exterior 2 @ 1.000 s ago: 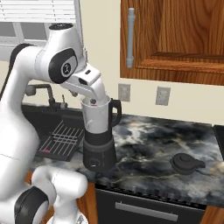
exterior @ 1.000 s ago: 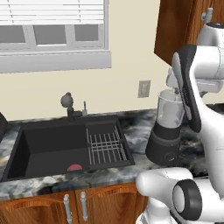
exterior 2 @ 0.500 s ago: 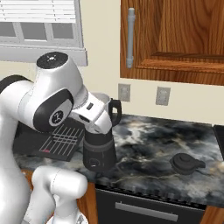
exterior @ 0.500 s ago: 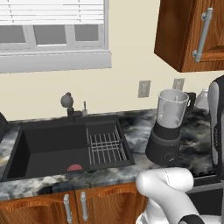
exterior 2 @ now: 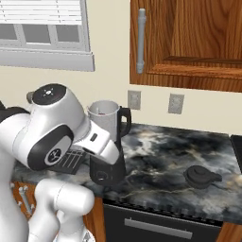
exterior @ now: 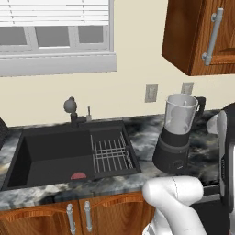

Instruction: Grab the onion and garlic from the fridge, place them in the blender, close the lid, and turn on the blender to create a marinade.

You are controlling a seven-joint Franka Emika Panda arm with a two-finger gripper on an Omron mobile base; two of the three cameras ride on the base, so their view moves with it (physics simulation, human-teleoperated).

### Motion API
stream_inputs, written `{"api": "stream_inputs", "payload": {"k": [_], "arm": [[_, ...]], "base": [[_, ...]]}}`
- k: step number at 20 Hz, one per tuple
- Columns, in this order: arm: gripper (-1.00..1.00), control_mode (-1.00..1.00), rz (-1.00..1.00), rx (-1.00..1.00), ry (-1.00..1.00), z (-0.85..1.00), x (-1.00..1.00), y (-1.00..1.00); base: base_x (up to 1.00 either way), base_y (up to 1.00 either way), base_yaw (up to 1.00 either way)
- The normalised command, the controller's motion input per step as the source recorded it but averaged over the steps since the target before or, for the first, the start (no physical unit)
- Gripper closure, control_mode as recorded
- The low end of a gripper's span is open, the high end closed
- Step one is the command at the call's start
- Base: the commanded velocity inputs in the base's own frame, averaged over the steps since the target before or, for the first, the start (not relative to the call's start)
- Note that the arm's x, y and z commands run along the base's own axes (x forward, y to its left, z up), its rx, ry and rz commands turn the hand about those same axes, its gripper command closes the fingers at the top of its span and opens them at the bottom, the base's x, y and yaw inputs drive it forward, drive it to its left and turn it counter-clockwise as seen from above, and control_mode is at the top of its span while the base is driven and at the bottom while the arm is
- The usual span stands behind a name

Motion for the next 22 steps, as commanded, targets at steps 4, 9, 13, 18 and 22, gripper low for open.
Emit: {"api": "stream_inputs", "payload": {"k": [4,9,13,18,22], "arm": [[-1.00,-1.00,0.05,-0.12,0.03,-0.22,0.24,0.54],[-1.00,-1.00,0.08,-0.08,0.11,-0.13,0.10,0.36],[-1.00,-1.00,0.00,0.00,0.00,0.00,0.00,0.00],[-1.00,-1.00,0.00,0.00,0.00,0.00,-0.27,0.00],[-1.00,1.00,0.00,0.00,0.00,0.00,0.00,0.00]], "base": [[0.00,0.00,0.00],[0.00,0.00,0.00],[0.00,0.00,0.00],[0.00,0.00,0.00],[-0.19,-0.14,0.00]]}}
